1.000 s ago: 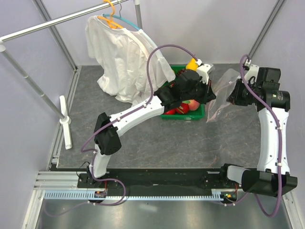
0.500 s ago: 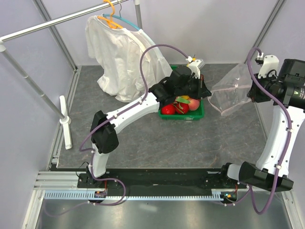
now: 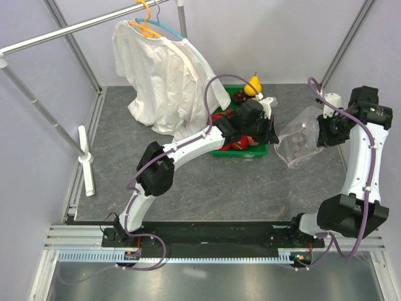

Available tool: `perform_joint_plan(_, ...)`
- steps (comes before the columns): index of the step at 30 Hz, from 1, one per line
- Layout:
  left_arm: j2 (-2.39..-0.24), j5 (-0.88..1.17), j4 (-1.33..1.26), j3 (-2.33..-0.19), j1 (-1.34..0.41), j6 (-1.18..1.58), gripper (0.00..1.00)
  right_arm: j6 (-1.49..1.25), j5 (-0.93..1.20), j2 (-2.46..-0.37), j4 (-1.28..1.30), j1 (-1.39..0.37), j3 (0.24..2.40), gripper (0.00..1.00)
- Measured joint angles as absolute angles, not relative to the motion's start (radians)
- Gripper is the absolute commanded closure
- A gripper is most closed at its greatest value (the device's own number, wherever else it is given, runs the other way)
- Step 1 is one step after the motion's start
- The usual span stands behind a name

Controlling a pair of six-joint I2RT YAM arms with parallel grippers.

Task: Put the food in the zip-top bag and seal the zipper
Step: Open the zipper of the food storage bag.

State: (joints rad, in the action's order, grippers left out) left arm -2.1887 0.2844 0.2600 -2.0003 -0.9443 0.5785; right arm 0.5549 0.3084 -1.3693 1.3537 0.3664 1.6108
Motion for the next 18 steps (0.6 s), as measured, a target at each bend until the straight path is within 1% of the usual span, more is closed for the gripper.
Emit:
perform_joint_plan(4,-2.216,0.299,0.264,-1.983,-0.937,0.579,0.98,0.559,0.355,-1.417,1.355,0.351,1.571,1.00)
perform_joint_plan(5,-2.216,0.305,0.264,-1.972,-0.929,0.579,0.98,0.560,0.371,-1.431,1.355,0.350,1.569,0.97)
perform_joint_plan(6,-2.215,0.315,0.258,-1.964,-0.921,0.580,0.98,0.559,0.385,-1.443,1.355,0.351,1.569,0.91)
perform_joint_plan(7,-2.215,0.324,0.251,-1.954,-0.910,0.580,0.98,0.558,0.397,-1.452,1.355,0.351,1.569,0.83)
perform_joint_plan(8,-2.215,0.341,0.247,-1.942,-0.899,0.580,0.98,0.550,0.411,-1.462,1.355,0.351,1.569,0.79)
perform_joint_plan(10,-2.214,0.374,0.220,-1.910,-0.878,0.599,0.98,0.534,0.441,-1.475,1.350,0.350,1.567,0.75)
perform_joint_plan(12,-2.208,0.422,0.176,-1.865,-0.860,0.643,0.98,0.516,0.470,-1.473,1.322,0.350,1.552,0.74)
perform_joint_plan(13,-2.206,0.441,0.160,-1.848,-0.855,0.666,0.98,0.504,0.484,-1.467,1.298,0.350,1.538,0.71)
perform_joint_plan(15,-2.199,0.483,0.112,-1.810,-0.849,0.725,0.98,0.476,0.505,-1.443,1.237,0.350,1.489,0.68)
perform_joint_plan(18,-2.190,0.523,0.050,-1.776,-0.852,0.804,0.98,0.433,0.528,-1.391,1.162,0.350,1.408,0.59)
